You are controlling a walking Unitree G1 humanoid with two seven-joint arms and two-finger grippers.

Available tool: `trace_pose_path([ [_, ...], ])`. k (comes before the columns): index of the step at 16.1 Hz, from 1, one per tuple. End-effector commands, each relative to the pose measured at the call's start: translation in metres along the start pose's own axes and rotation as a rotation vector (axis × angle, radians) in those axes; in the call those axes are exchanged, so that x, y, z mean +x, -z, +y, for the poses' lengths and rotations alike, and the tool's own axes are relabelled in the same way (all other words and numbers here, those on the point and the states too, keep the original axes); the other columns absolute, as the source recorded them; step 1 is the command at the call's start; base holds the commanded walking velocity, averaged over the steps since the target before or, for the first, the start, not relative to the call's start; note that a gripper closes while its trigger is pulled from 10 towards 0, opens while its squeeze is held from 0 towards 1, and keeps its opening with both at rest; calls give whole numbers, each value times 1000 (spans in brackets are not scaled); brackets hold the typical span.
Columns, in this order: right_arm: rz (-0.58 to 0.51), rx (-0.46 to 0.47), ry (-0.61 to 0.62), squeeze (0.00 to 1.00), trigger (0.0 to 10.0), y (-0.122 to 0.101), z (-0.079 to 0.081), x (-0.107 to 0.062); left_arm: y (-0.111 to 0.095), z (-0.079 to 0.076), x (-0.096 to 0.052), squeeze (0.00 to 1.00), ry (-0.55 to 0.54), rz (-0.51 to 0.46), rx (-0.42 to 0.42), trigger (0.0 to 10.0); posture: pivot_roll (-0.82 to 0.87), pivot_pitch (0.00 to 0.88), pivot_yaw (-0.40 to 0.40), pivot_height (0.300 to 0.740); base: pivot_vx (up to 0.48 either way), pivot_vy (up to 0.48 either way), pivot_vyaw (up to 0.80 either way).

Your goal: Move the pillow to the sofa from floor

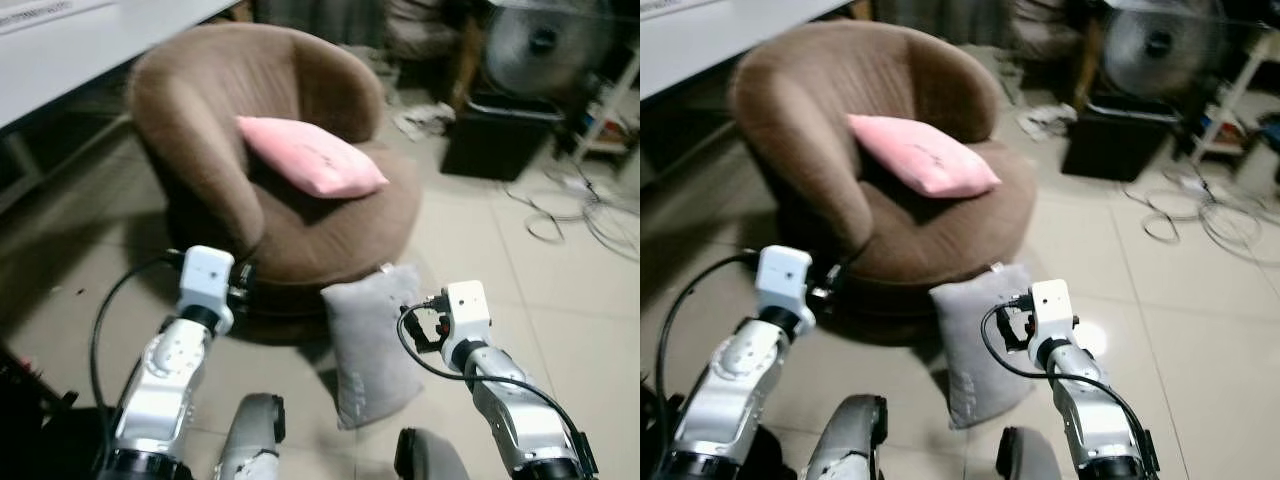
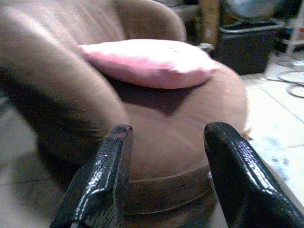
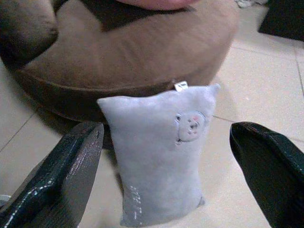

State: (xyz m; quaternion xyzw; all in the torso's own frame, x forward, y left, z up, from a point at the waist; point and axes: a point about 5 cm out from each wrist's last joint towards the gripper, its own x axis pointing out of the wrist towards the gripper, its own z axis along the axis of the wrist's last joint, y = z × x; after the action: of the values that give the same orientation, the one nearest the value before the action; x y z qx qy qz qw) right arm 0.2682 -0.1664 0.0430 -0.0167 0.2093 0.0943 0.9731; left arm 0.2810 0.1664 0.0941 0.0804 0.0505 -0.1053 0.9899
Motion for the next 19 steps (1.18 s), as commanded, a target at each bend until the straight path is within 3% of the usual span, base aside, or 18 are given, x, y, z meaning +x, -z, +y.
trace_pose_path([
  [1,-22,-8,25,0,10000,-7,-6,-2,-10,-1,3,0,18,-32,5,10000,60,0,-18,630,319,0,0],
  [4,-25,28,39,0,10000,-5,-8,-2,-10,-1,5,0,27,-31,6,10000,58,0,-11,630,341,0,0],
  [9,-20,34,31,0,10000,-3,-3,-3,-8,2,3,0,29,-23,16,10000,63,0,-7,630,343,0,-544],
  [15,-24,30,30,0,10000,-3,-2,-2,-8,1,4,0,41,-15,30,10000,58,0,2,630,327,0,0],
  [19,-19,26,30,0,10000,-2,-1,-2,-6,0,5,0,56,-10,33,10000,58,0,2,630,0,0,0],
])
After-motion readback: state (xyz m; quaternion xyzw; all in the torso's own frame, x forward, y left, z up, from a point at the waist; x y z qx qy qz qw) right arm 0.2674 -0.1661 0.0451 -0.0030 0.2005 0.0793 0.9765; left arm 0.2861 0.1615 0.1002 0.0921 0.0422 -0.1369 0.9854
